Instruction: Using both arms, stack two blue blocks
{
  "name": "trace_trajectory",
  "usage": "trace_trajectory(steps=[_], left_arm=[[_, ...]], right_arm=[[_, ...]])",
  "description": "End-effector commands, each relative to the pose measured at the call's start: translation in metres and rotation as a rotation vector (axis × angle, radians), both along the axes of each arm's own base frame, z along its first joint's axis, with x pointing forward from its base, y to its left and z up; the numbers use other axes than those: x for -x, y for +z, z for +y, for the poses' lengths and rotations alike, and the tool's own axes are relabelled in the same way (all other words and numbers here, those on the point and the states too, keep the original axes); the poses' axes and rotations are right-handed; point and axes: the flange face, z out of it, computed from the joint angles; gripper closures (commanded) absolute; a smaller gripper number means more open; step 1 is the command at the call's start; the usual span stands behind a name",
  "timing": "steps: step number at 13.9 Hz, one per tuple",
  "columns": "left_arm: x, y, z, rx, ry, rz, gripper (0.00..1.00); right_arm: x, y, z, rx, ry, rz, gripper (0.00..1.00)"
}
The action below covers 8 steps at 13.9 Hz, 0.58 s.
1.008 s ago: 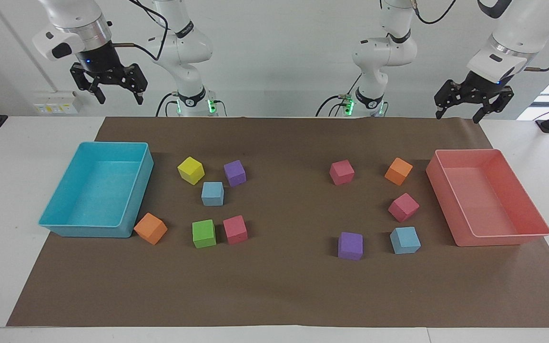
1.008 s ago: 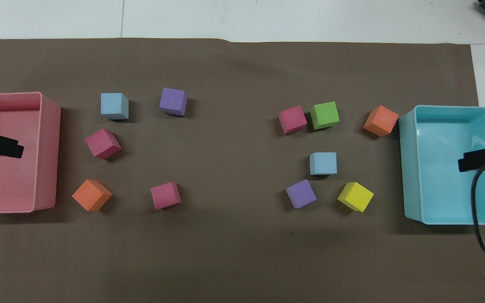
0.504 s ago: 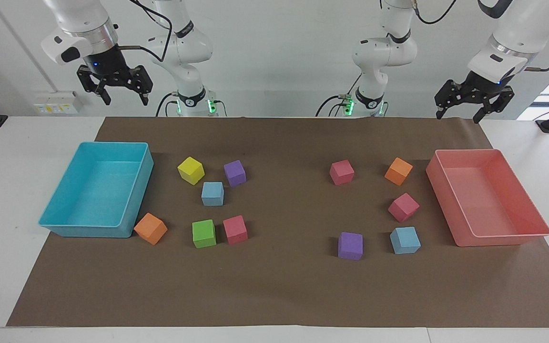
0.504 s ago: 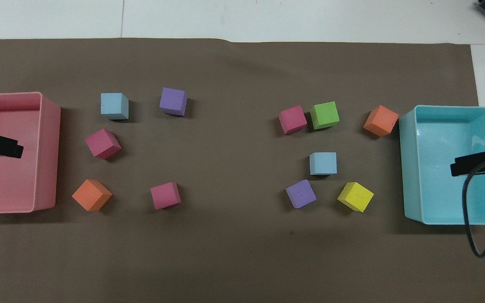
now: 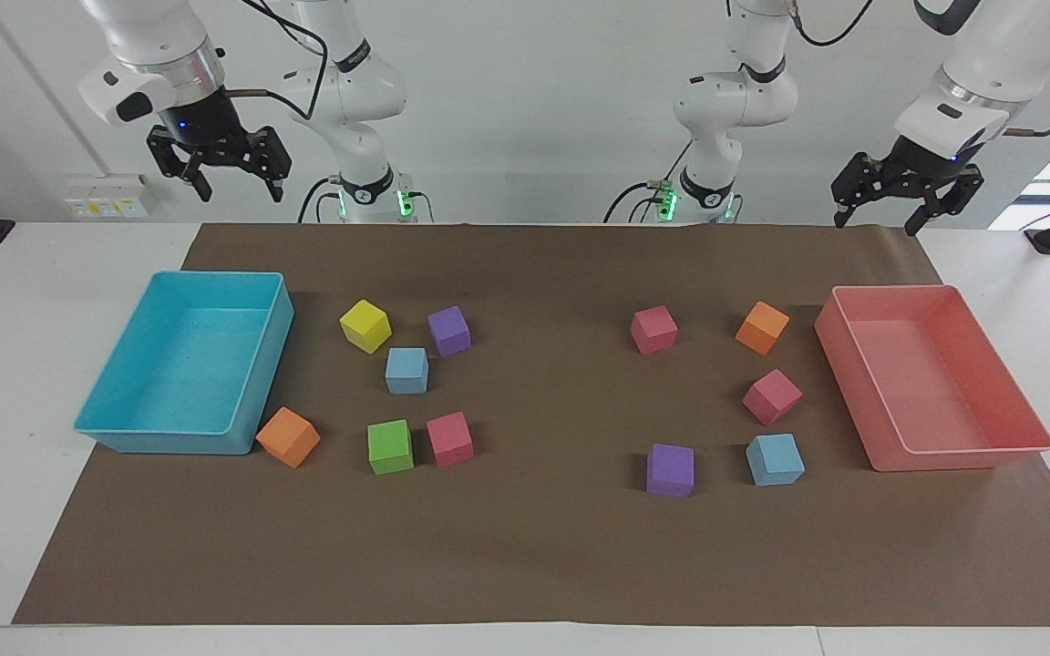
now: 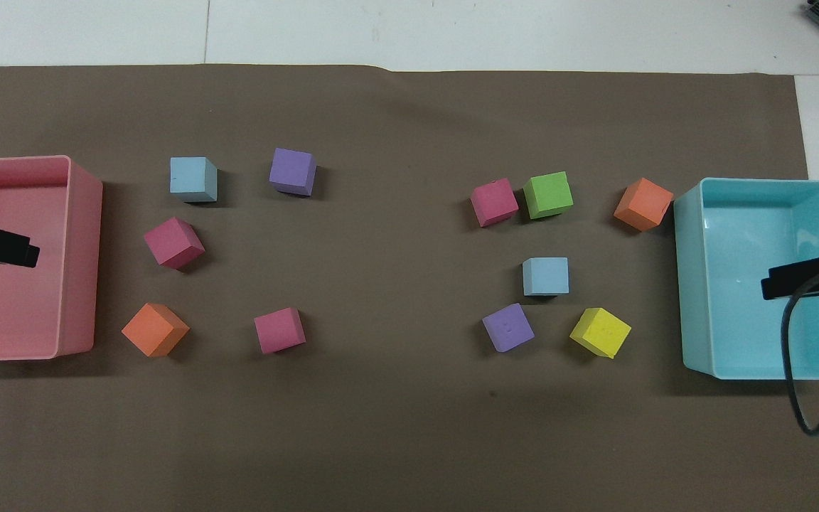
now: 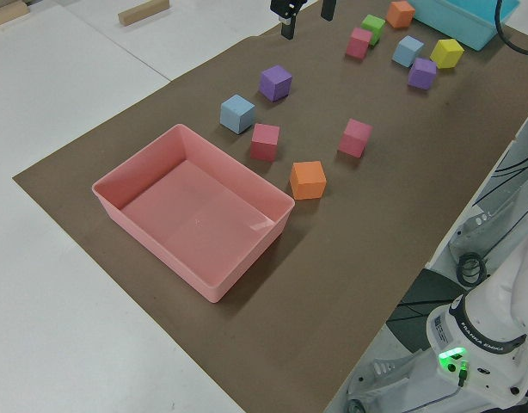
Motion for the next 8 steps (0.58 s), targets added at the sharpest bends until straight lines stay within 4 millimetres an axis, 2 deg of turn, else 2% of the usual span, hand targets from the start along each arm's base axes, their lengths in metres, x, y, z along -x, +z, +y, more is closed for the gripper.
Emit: trace_trajectory(steps=[1, 3, 8], left_arm=[[0.000, 0.006, 0.004, 0.001, -0.001, 0.005, 0.00], [0.000, 0.006, 0.004, 0.001, -0.001, 0.005, 0.00], [0.000, 0.006, 0.004, 0.001, -0.001, 0.005, 0.00]], right_arm=[[0.006, -0.006, 0.003, -0.008, 0.017, -0.002, 0.00], [0.000, -0.027, 0.010, -0.026, 0.024, 0.003, 0.00], [-0.027, -0.089, 0.067, -0.062, 0.065, -0.014, 0.00]])
